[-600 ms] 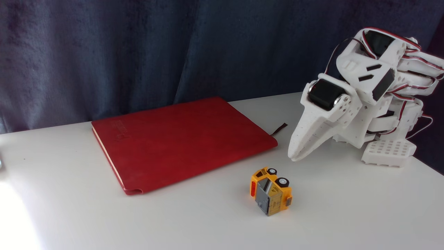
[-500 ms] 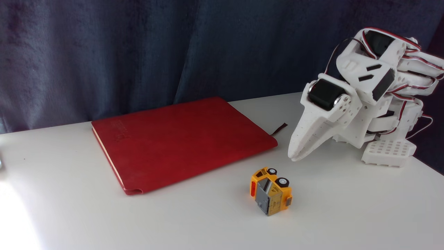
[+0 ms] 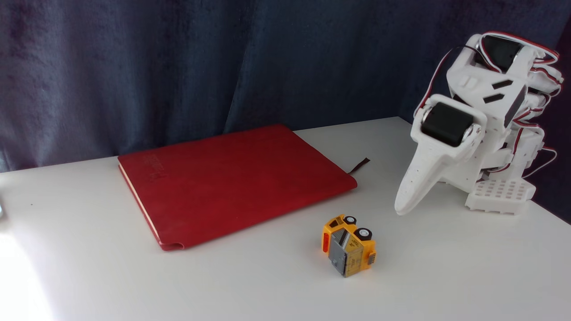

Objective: Grasp a toy truck onto the red notebook.

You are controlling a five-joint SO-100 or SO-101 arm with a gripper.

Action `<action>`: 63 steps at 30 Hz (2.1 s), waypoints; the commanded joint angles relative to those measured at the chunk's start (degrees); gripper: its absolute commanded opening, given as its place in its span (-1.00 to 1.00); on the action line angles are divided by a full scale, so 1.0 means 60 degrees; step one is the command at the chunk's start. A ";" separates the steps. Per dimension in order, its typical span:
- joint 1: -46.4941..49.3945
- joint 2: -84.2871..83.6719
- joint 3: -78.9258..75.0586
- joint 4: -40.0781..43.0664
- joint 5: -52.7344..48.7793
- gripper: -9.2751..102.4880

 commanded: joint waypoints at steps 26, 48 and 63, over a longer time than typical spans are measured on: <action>-0.0205 -1.2334 -1.0562 0.2256 -0.0337 -0.48; 0.1523 -1.3916 -0.8774 -0.1333 0.2065 -0.28; 0.0850 -1.5615 -1.0928 0.1172 0.1582 -0.21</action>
